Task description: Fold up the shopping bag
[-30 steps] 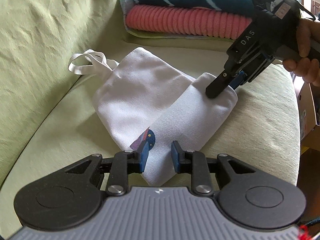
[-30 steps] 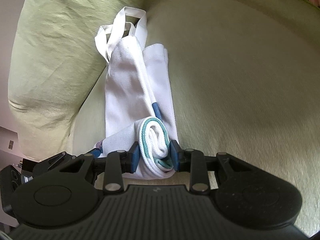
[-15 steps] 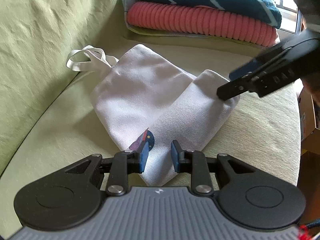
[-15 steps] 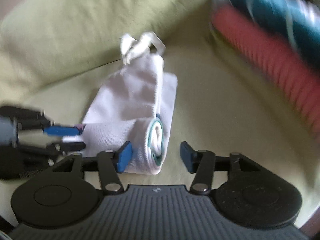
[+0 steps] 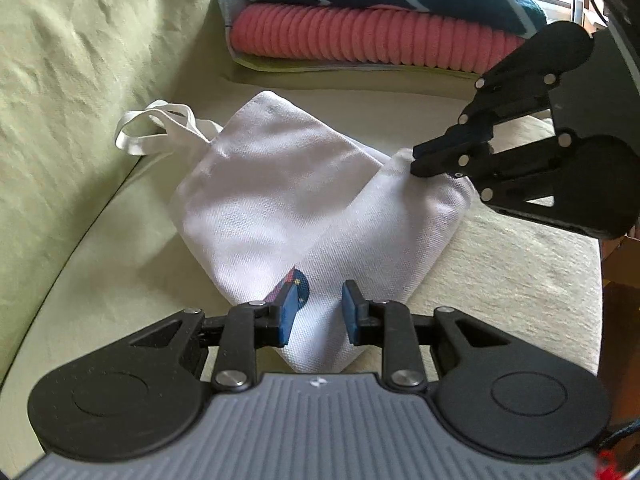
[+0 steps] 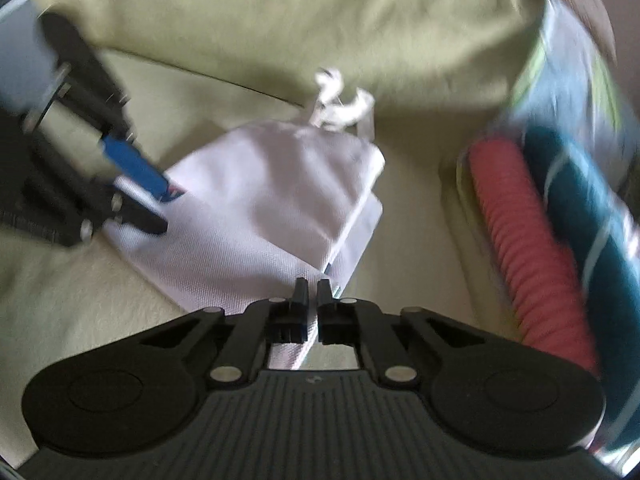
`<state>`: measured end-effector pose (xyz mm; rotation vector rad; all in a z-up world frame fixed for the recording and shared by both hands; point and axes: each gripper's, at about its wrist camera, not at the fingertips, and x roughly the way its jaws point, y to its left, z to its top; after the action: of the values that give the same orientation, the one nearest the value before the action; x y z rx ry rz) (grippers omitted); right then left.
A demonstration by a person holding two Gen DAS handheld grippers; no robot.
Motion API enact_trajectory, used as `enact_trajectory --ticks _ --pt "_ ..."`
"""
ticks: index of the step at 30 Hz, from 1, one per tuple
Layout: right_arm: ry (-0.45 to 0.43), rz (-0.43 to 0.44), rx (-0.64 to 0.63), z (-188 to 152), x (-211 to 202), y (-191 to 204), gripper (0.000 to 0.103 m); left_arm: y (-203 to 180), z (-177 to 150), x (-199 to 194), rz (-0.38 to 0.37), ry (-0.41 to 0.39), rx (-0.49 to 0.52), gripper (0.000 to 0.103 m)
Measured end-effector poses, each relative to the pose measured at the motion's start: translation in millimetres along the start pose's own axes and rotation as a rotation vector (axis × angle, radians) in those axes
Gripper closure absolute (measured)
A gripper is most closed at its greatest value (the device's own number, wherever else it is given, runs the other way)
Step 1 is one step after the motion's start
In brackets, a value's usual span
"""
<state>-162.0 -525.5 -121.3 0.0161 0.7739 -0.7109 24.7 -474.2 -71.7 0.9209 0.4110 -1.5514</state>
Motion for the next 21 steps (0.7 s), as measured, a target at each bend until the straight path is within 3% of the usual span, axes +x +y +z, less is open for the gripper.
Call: enact_trajectory --ticks 4,9,14,21 --pt "-0.003 0.019 0.079 -1 1 -5 0.100 5 2 4 -0.010 -0.005 -0.021 0.072" --pt "-0.017 -0.012 0.059 -5 1 4 0.099 -2 -2 -7 0.028 -0.012 0.017 0.072" --pt "-0.010 0.012 0.088 -3 -1 -3 0.099 -2 -5 -26 0.041 0.008 0.041 0.070" --pt "-0.015 0.020 0.094 -4 0 -4 0.098 -1 -2 -17 0.035 0.027 0.028 0.070"
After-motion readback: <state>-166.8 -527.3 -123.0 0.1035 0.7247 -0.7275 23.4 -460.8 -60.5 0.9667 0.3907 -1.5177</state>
